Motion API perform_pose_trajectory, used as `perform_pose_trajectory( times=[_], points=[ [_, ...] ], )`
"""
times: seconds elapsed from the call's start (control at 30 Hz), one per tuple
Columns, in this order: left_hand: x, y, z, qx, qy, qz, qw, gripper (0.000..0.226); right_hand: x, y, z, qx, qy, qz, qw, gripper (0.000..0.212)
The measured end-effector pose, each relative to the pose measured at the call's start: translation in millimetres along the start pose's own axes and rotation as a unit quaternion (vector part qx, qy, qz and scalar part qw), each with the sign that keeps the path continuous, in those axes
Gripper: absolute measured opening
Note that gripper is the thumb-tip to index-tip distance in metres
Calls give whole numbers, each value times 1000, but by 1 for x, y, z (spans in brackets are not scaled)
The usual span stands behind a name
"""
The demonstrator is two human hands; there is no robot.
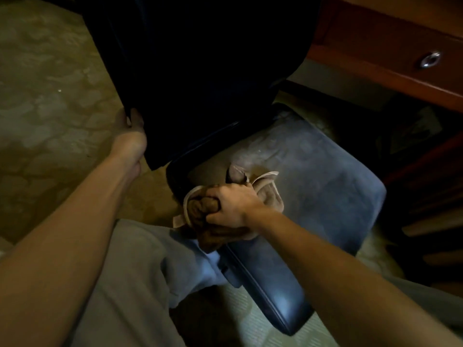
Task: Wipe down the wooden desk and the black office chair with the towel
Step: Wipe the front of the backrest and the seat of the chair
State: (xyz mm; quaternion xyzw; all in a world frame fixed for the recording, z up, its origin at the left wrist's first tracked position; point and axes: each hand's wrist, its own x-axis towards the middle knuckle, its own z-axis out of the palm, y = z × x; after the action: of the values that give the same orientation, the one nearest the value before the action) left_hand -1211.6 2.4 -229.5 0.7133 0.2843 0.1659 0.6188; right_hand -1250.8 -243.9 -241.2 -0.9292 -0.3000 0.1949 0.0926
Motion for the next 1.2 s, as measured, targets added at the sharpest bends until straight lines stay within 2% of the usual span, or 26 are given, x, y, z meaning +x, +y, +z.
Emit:
perform_pose_trajectory(
  times=[0.1, 0.2, 0.3, 0.4, 0.47, 0.53, 0.6, 0.67, 0.8, 0.93, 1.07, 1.2],
  points=[
    [-16, 7, 1, -45, 41, -38, 997, 36, -20, 2, -21, 19, 57, 6, 998, 31],
    [-39, 22, -3, -111, 19, -95, 989, 55, -25, -8, -41, 36, 169, -6, 985, 49],
    [-59, 44, -6, -146, -14, -93, 985, 73, -18, -27, -53, -32, 257, -42, 965, 63],
    [-67, 53, 0, -147, -58, -68, 985, 61, 3, -40, -54, -127, 310, -44, 941, 67],
    [-62, 56, 6, -158, -59, -73, 983, 66, 20, -43, -44, -154, 275, -23, 949, 72],
    [-51, 52, 11, -159, -65, -66, 983, 72, 37, -38, -27, -134, 198, 8, 971, 78],
    [-39, 44, 9, -110, -72, -33, 991, 65, 52, -28, -6, -82, 125, 35, 988, 82],
    [-33, 37, 1, -80, -77, -8, 994, 52, 63, -18, 10, -51, 86, 41, 994, 87],
    [-7, 18, 0, -59, -148, -46, 986, 45, 103, -9, 17, -33, 102, 42, 993, 89],
    [-1, 9, 22, 21, -153, -34, 987, 38, 130, -4, 14, -46, 137, 63, 988, 84],
    [14, -8, 27, 56, -205, -96, 973, 60, 121, 0, 4, -63, 148, 57, 985, 72],
    [5, -37, 20, 137, -295, -112, 939, 64, 62, 5, 13, -58, 111, 20, 992, 66]
  ],
)
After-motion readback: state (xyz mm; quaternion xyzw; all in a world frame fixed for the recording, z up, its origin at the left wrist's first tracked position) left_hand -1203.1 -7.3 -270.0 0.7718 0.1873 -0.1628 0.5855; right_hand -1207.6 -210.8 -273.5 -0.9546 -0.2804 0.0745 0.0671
